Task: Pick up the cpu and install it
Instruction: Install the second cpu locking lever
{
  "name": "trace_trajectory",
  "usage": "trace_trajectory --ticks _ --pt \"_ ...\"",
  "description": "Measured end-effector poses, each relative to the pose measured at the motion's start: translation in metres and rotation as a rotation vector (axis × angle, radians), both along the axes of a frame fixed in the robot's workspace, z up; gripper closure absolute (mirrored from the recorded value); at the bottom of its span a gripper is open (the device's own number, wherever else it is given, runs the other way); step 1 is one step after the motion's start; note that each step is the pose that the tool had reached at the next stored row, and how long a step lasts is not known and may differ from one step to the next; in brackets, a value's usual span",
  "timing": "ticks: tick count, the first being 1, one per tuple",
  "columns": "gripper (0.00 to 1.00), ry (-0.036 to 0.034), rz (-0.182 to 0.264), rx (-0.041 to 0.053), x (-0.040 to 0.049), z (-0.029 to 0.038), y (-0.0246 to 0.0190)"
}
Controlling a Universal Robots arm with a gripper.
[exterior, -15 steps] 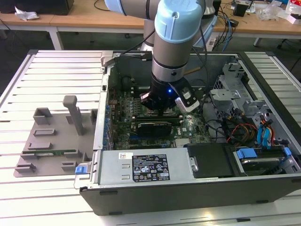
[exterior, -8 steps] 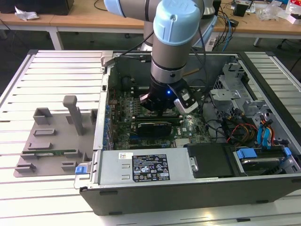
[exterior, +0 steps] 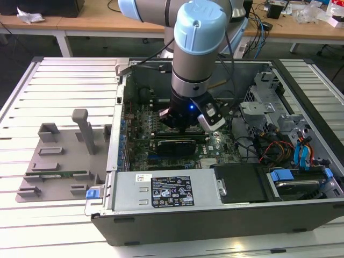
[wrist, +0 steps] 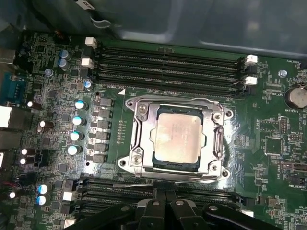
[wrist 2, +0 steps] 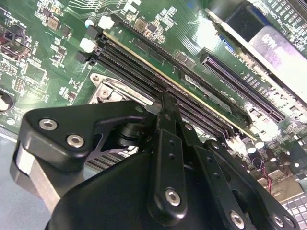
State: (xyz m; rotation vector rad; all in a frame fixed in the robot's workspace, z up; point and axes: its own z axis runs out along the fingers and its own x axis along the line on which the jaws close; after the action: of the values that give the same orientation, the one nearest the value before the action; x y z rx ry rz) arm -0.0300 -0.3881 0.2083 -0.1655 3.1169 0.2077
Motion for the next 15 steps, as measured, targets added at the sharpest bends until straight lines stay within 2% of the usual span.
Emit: trace_trajectory --ticks 7,10,11,12,15 --pt "0.89 -0.0001 0.0 0.0 -0.0011 -0.0034 0.0006" --pt "0.89 -0.0001 0.0 -0.0005 -0.0035 -0.008 0.0015" --pt "0.89 -0.0014 0.0 0.0001 -0.0162 -0.0085 0.0033" --pt "0.89 -0.0167 0.0 0.0001 -0.0284 -0.0051 0.0033" --pt "0.89 -0.0168 0.0 0.0001 -0.0333 -0.0051 0.0033"
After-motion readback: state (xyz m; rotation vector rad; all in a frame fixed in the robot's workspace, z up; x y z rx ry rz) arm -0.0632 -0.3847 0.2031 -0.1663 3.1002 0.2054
